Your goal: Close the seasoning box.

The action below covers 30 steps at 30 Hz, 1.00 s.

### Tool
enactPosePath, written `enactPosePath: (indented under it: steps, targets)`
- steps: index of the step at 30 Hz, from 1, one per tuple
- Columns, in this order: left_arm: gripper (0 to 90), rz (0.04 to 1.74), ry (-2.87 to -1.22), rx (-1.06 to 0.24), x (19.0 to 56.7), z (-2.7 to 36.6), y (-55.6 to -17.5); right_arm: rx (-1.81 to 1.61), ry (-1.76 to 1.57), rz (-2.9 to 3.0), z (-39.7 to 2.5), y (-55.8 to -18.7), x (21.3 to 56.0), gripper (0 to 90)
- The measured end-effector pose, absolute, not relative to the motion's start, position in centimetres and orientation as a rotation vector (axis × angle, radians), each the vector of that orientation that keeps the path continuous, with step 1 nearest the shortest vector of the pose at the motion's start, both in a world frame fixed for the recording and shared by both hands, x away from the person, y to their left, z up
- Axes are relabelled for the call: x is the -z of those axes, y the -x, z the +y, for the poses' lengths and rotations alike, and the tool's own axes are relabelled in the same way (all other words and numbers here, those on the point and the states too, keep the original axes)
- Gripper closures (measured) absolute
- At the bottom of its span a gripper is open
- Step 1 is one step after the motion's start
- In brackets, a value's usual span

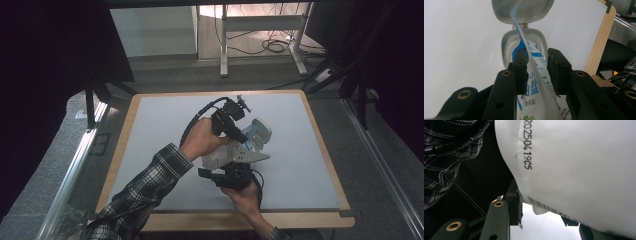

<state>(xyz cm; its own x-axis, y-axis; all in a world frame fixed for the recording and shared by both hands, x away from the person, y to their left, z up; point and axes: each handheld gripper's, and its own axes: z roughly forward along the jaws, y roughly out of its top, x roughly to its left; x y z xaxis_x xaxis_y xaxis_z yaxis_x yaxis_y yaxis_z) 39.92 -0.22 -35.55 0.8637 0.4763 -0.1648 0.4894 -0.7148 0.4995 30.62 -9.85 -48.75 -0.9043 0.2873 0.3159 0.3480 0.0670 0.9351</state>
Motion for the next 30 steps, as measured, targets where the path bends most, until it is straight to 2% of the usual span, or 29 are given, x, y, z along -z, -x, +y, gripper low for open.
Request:
enactPosePath:
  steps: [30]
  targets:
    - [69.1,0.702,-2.497,0.036,35.45,-0.30,-39.95,2.011,0.671,-2.251,-9.87,-30.54,48.67,58.1]
